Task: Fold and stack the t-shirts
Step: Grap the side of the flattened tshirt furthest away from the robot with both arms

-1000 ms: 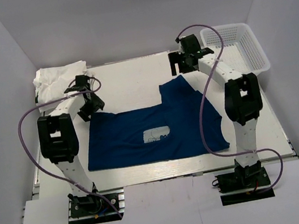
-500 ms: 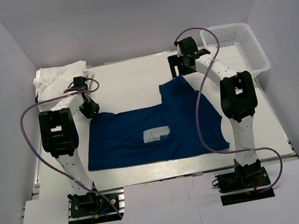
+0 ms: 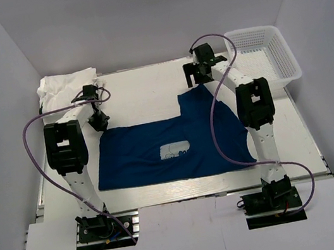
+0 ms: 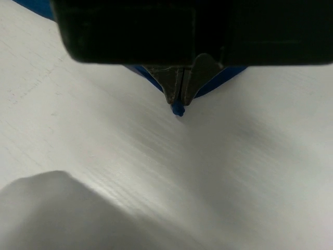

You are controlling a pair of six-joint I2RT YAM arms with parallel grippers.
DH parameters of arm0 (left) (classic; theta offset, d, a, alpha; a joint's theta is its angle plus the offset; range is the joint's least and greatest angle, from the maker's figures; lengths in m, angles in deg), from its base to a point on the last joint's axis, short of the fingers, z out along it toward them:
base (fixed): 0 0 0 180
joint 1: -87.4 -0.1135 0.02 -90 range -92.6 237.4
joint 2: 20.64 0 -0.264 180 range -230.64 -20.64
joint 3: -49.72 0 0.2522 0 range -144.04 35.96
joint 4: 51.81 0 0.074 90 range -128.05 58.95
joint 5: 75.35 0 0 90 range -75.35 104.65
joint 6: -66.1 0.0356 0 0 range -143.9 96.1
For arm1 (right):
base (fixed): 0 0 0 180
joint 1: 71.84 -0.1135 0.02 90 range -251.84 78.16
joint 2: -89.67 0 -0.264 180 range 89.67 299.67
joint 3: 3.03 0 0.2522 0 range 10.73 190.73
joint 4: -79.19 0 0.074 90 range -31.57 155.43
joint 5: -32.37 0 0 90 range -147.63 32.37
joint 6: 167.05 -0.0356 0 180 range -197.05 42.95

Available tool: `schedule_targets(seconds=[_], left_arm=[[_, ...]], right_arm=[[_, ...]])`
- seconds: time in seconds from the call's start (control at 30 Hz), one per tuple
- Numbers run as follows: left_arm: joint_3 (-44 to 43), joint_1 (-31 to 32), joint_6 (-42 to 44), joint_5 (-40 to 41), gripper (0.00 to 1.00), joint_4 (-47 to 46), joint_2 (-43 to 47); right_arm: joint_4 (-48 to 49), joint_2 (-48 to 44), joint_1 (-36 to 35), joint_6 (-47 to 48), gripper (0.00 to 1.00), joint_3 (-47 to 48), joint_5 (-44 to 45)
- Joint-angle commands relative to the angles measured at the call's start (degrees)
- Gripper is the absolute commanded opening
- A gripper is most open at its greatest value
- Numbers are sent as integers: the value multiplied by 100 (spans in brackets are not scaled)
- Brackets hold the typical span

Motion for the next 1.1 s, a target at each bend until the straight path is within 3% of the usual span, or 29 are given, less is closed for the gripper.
schedule_targets(seconds=[0.0,0.23,0.3,0.33,0.43,0.5,0.53,0.57,0.83,0.9,0.93,0.97,1.03,1.07], left_arm=[[-186,-44,-269,477,0,498,91],[-72,-167,-384,627,0,613,373],[-124,-219,-384,688,0,613,373],[-124,-220,-384,636,0,613,373],[-308,-220,-331,574,0,560,303],[-414,-220,-331,513,0,560,250],[-493,-220,-279,452,0,560,249],[-493,-220,-278,382,0,500,249],[-1030,-220,-146,240,0,657,197],[-934,-220,-146,293,0,657,415],[-646,-220,-146,293,0,588,765],[-547,-220,-146,293,0,587,768],[-336,-220,-146,345,0,534,1030],[-239,-220,-146,346,0,473,1293]], right_arm=[[-68,307,16,-212,90,445,-83],[108,676,-1,-230,90,595,119],[99,728,16,-203,84,604,93],[82,781,8,-186,63,630,75],[73,782,-1,-116,27,648,49],[90,711,-19,-107,18,639,-57],[108,694,7,-72,4,648,-135],[151,607,-1,-37,0,640,-127],[600,-42,-10,403,0,965,-180],[714,-699,-36,568,0,406,-354],[1106,-1574,-63,640,0,-668,-486],[1110,-1583,-63,640,0,-679,-488],[1522,-2002,-98,763,0,-1702,-584],[1584,-2553,-124,781,0,-1881,-593]])
